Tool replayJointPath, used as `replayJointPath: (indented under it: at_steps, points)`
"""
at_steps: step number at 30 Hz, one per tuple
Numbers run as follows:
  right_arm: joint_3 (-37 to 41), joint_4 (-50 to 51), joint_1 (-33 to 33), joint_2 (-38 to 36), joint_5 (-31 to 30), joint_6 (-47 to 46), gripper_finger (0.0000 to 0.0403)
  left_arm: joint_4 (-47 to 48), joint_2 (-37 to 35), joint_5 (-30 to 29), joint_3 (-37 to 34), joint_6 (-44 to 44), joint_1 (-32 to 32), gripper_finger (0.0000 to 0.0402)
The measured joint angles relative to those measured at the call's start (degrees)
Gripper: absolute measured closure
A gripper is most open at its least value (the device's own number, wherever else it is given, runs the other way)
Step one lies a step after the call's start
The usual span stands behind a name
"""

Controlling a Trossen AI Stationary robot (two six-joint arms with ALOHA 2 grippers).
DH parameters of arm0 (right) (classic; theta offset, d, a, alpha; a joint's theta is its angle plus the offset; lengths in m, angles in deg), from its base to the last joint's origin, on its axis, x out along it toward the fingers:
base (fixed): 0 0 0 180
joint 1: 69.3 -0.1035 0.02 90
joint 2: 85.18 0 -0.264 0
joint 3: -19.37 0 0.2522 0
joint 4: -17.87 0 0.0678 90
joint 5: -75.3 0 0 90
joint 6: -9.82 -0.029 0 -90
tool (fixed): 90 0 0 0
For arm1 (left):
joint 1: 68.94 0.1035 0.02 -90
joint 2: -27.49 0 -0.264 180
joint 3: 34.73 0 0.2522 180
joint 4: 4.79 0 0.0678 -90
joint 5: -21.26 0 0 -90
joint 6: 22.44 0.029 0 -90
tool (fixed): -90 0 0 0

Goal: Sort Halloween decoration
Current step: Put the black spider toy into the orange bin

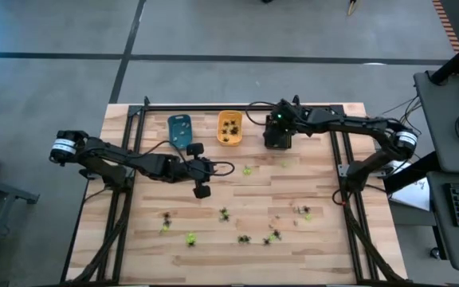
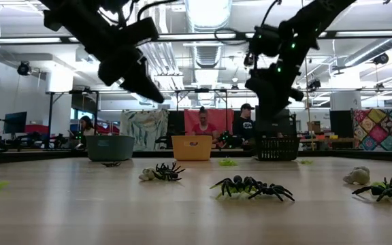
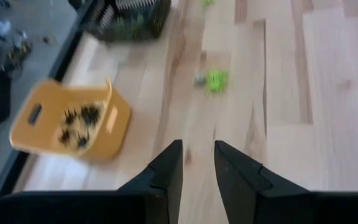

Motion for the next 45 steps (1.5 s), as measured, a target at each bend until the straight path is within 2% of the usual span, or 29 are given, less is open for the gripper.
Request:
replayJointPath:
  at_steps: [7,11,22,27,33,45]
  points:
    - [0.0,0.0,-5.1,-4.9,0.0,0.0,0.0276,9.2,0.0,3.1,-0.5,-5.0,0.0,0.0311]
    - [0.0,0.0,-8.3,-6.8,-0.1,0.0,0.0280,9.4,0.0,8.1,-3.2,-5.6,-0.1,0.0297]
    - [0.1,-2.1,-14.6,-6.3,-0.1,0.1,0.0282,6.4,0.0,8.1,-11.5,-12.6,-0.1,0.0270]
    - [0.1,-3.2,-14.6,-6.2,-0.2,0.2,0.0280,1.8,0.0,7.9,-14.3,-13.4,-0.1,0.0273]
    - [0.1,-3.3,-14.6,-6.2,-0.2,0.2,0.0284,0.5,0.0,6.0,-16.2,-14.2,-0.1,0.0283]
    - [0.1,-3.4,-14.6,-6.2,-0.2,0.2,0.0285,-5.7,0.0,5.8,-19.9,-17.1,-0.1,0.0316]
